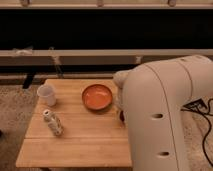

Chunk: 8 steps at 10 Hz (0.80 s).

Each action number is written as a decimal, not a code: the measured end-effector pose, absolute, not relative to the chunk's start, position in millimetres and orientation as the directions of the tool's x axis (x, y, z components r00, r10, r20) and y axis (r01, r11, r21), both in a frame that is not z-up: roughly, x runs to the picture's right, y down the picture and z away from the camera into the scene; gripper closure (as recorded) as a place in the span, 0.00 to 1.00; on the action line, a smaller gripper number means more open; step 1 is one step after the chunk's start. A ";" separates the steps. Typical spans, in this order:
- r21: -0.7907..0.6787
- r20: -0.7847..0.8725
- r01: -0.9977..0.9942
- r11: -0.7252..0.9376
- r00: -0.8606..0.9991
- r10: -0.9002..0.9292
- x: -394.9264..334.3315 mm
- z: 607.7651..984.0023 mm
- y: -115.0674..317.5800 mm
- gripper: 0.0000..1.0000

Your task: Drag the pepper across the table

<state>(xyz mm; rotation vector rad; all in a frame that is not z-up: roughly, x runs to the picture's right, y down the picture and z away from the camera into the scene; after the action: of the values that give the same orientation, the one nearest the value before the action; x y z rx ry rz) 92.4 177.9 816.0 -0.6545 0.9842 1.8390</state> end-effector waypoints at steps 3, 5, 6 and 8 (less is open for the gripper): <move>0.316 -0.802 -0.929 -0.194 -0.370 0.469 75.6 794.7 202.9 1.00; 0.281 -0.828 -0.949 -0.142 -0.315 0.465 62.6 775.8 222.9 1.00; 0.267 -0.837 -0.956 -0.123 -0.294 0.462 58.5 768.6 229.9 1.00; 0.237 -0.855 -0.968 -0.083 -0.248 0.456 51.4 754.5 242.5 1.00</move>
<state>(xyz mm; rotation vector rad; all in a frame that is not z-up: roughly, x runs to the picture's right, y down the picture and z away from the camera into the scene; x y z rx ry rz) 51.4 242.5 754.5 -0.7280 1.0000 1.5974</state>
